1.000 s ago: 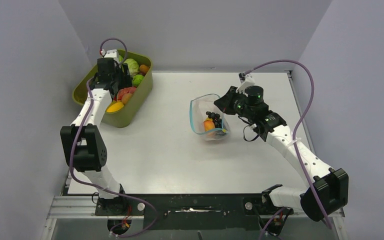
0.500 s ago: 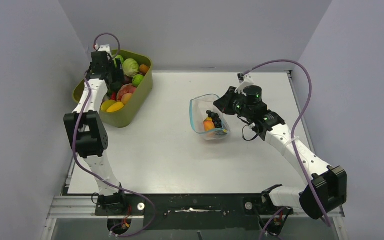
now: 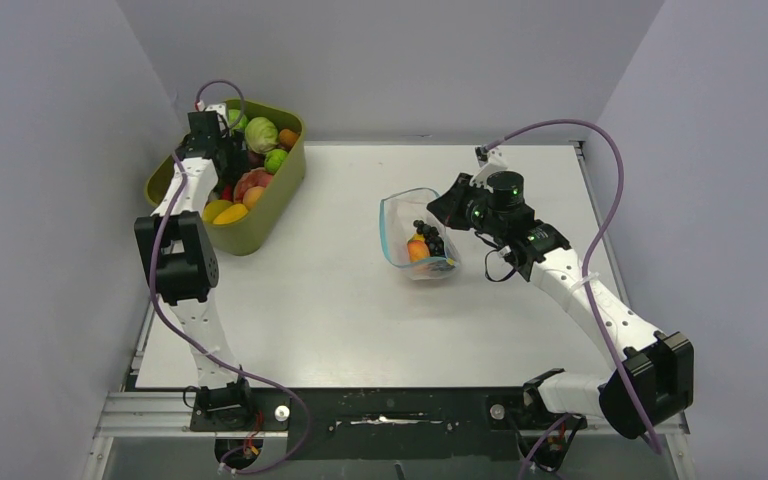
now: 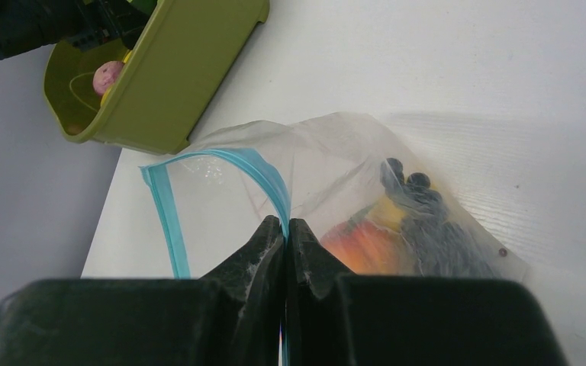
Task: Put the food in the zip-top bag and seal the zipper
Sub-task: Pick up the fake fruit from the bin.
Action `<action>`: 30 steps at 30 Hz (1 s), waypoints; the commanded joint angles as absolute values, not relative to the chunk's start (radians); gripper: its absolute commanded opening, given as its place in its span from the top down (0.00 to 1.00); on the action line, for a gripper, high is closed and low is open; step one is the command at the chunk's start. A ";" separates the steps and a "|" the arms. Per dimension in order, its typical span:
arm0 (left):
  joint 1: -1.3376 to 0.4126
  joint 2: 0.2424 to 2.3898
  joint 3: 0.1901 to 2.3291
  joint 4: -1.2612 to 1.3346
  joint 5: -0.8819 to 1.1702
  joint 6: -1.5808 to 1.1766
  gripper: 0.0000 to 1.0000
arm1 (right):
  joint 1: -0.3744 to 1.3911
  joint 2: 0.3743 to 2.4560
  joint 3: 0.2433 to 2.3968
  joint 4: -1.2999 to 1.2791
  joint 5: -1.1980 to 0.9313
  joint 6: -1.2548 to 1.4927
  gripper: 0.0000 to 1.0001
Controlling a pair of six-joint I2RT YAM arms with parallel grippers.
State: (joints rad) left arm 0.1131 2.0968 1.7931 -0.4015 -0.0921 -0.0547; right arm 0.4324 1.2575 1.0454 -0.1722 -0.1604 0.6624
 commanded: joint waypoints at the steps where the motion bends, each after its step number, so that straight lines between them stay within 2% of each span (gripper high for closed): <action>1: 0.117 2.094 1.836 -0.370 -0.066 -0.043 0.36 | 0.431 1.244 1.079 -0.119 -0.153 0.676 1.00; 5: 0.117 2.088 1.824 -0.376 -0.043 -0.057 0.50 | 0.432 1.237 1.066 -0.108 -0.156 0.687 1.00; 12: 0.118 2.040 1.797 -0.381 -0.038 -0.115 0.63 | 0.434 1.207 1.055 -0.115 -0.140 0.695 1.00; 23: 0.109 1.888 1.679 -0.380 -0.003 -0.215 0.74 | 0.449 1.195 1.024 -0.115 -0.140 0.719 1.00; 30: 0.083 1.756 1.580 -0.379 0.008 -0.255 0.75 | 0.465 1.193 1.038 -0.128 -0.127 0.718 1.00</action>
State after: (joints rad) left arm 0.0986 1.8656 1.6020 -0.4095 -0.0158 -0.2127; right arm 0.4511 1.2350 1.0260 -0.1734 -0.1467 0.7147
